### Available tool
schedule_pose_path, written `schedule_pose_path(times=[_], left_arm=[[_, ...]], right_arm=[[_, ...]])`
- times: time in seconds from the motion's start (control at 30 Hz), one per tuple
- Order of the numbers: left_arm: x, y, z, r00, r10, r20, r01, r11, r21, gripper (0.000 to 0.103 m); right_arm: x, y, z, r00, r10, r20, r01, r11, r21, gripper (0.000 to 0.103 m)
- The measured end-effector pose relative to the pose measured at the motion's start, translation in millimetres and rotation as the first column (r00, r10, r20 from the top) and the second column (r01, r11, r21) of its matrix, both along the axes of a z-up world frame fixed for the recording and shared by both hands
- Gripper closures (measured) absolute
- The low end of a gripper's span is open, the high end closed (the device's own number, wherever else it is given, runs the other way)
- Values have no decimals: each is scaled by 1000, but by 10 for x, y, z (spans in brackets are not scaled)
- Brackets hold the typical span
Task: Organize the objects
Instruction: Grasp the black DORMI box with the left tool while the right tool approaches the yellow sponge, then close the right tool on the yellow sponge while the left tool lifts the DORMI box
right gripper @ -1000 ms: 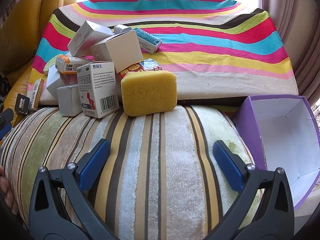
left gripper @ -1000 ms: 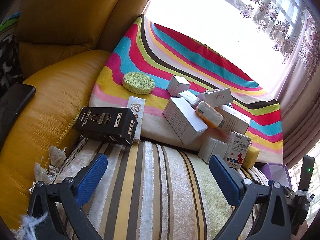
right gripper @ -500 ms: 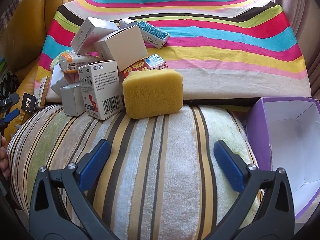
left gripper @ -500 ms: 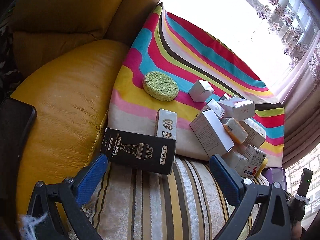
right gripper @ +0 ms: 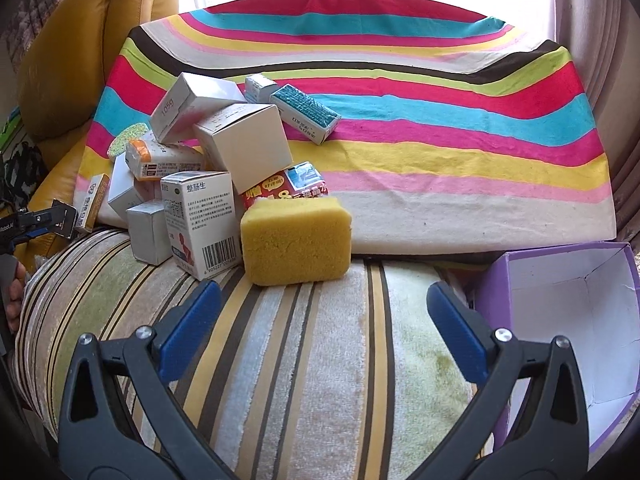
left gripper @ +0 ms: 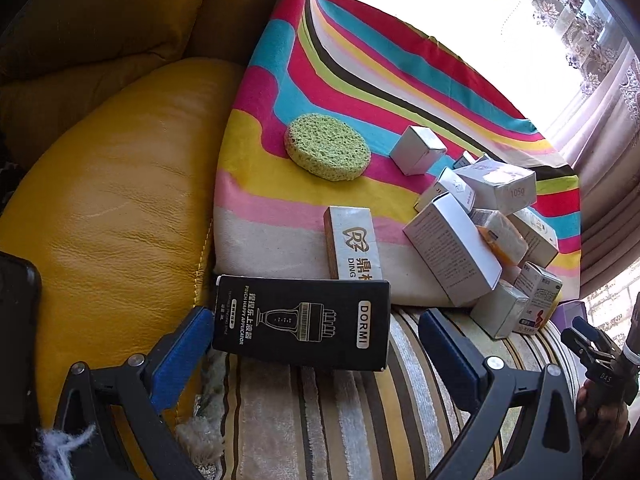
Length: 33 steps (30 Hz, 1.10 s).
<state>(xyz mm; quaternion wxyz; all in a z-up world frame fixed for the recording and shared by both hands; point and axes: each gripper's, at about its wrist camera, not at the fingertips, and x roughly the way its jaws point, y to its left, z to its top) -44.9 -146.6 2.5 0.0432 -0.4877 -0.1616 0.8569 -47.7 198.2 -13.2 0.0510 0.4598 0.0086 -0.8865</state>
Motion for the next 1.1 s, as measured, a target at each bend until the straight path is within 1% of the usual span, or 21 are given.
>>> schedule_pose_path(times=[0.07, 0.1, 0.2, 0.33, 0.4, 0.47, 0.57, 0.6, 0.63, 0.67, 0.7, 0.77, 0.8, 0.93, 1.0, 1.1], left_arm=[[-6, 5, -5, 1000, 4, 6, -3, 1000, -16, 12], [-11, 9, -1, 1000, 7, 9, -7, 1000, -24, 14], [7, 16, 27, 1000, 4, -1, -4, 1000, -26, 15], [32, 80, 80, 1000, -5, -23, 4, 999, -50, 15], [70, 135, 129, 999, -13, -45, 10, 999, -52, 15], [119, 184, 172, 998, -16, -69, 14, 999, -36, 15], [204, 315, 255, 993, -13, -116, 8, 999, -44, 15], [238, 356, 285, 991, -16, -135, 11, 999, -37, 15], [274, 400, 314, 988, -22, -154, 17, 999, -30, 15], [310, 451, 337, 985, -28, -170, 24, 999, -26, 15], [348, 503, 358, 982, -34, -186, 30, 999, -25, 15], [409, 599, 396, 976, -45, -212, 41, 999, -24, 15], [435, 639, 415, 973, -50, -224, 46, 999, -22, 15], [521, 802, 468, 962, -69, -264, 71, 997, -2, 15], [550, 918, 476, 958, -87, -273, 92, 996, 6, 15], [576, 1119, 473, 952, -125, -278, 134, 991, 13, 15]], right_arm=[[-41, -5, -18, 1000, 15, 3, -15, 1000, 0, 0], [-43, -8, -17, 1000, 23, 2, -23, 1000, -1, 0], [-89, -49, -15, 1000, 24, -15, -23, 999, 26, 0], [-157, -120, -36, 998, 57, -8, -56, 998, 32, 0], [-213, -126, -67, 998, 55, 3, -55, 998, 33, 0], [-264, -112, -84, 998, 55, 13, -55, 998, 23, 0], [-342, -94, -114, 998, 55, 26, -56, 998, 13, 1], [-369, -88, -129, 998, 56, 33, -56, 998, 9, 2], [-392, -83, -147, 998, 56, 42, -57, 998, 3, 7], [-412, -78, -167, 997, 58, 52, -58, 998, -2, 13], [-430, -76, -188, 996, 63, 63, -62, 998, -11, 17], [-450, -72, -222, 994, 71, 81, -69, 997, -26, 29], [-443, -68, -224, 994, 71, 80, -69, 997, -29, 32], [-377, -19, -195, 996, 54, 64, -52, 998, -40, 34], [-325, 38, -162, 997, 46, 54, -42, 997, -62, 34], [-242, 118, -108, 999, 16, 42, -13, 998, -68, 34]])
